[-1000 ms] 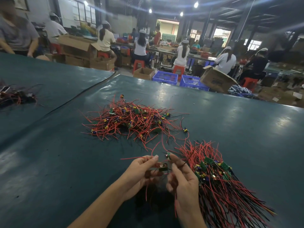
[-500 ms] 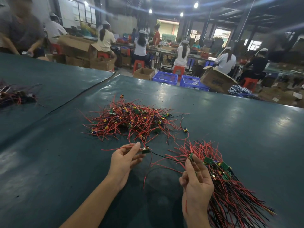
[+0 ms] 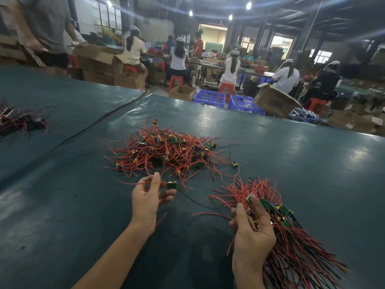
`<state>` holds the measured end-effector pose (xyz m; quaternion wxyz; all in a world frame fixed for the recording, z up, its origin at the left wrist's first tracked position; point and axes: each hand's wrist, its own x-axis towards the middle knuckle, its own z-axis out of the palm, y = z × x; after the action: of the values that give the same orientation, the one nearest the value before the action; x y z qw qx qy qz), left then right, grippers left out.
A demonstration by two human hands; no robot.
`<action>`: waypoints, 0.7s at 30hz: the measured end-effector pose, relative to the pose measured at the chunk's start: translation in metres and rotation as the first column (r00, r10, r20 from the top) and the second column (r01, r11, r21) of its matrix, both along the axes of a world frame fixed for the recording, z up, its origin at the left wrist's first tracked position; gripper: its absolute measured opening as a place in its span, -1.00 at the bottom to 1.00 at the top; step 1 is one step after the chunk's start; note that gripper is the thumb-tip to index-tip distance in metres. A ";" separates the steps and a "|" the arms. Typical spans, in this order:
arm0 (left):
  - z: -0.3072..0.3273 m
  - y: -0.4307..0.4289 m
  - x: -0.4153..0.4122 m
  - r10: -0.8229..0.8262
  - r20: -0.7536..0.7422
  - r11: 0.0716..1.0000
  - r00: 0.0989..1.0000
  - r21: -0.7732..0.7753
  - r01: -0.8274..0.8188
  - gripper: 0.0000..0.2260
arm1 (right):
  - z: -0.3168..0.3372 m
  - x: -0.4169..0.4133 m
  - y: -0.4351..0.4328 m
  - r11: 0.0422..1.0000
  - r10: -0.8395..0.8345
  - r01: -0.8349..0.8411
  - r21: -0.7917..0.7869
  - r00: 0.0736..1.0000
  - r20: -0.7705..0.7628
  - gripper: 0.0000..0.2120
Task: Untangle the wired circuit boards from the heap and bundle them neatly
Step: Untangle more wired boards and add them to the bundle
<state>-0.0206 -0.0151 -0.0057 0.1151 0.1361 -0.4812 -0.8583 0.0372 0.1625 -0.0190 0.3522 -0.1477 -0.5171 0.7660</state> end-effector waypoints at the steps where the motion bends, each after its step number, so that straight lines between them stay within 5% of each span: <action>1: 0.000 -0.003 -0.001 0.040 -0.007 0.999 0.999 0.024 -0.039 -0.88 | 0.000 0.000 0.002 1.000 -0.002 0.002 -0.019 1.000 -0.001 -0.68; 9: -0.010 -0.005 -0.005 -0.027 0.081 0.998 0.996 -0.046 0.031 -0.73 | 0.004 0.002 -0.003 0.991 0.125 -0.124 -0.057 0.992 0.020 -0.77; 15: -0.004 0.022 0.013 -0.408 0.197 0.892 0.891 -0.120 0.435 -0.75 | 0.008 0.002 -0.005 0.934 0.316 -0.296 -0.198 0.945 0.080 -0.87; 21: -0.003 0.032 0.023 -0.633 0.058 0.765 0.772 -0.107 0.636 -0.68 | 0.012 0.006 -0.009 0.840 0.509 -0.461 -0.287 0.852 0.121 -0.87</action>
<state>0.0020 0.0169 -0.0086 -0.1779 -0.0340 -0.5508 -0.8148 0.0436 0.1530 -0.0071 0.0732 -0.1275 -0.4694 0.8707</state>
